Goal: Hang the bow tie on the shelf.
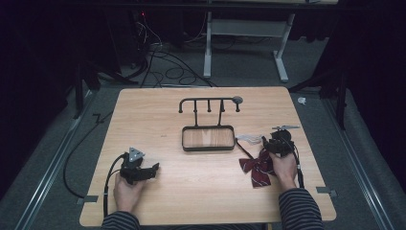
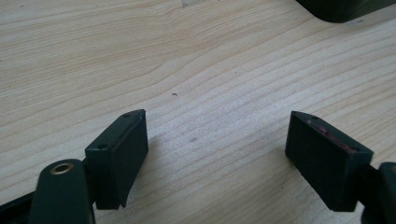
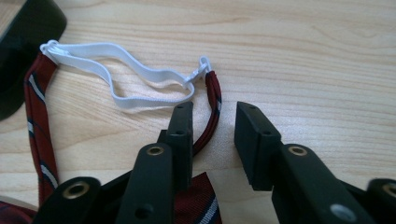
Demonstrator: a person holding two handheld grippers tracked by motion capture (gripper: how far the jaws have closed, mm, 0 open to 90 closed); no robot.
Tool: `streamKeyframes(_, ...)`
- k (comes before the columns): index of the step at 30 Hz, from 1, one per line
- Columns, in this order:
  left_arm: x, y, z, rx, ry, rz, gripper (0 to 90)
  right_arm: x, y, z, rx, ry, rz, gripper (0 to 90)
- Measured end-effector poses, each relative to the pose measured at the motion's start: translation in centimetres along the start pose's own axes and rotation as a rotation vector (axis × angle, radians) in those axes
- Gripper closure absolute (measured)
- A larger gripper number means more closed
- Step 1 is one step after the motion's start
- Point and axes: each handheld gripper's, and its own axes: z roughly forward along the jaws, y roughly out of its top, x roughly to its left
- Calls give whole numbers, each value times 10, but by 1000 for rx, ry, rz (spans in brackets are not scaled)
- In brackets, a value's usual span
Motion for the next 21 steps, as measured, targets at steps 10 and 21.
streamKeyframes(10, 0, 0, 0, 0, 0, 0, 217, 6, 0, 4, 14, 0, -66, 900)
streamKeyframes(21, 0, 0, 0, -1, 3, 0, 220, 10, 3, -18, -84, 31, -109, 900)
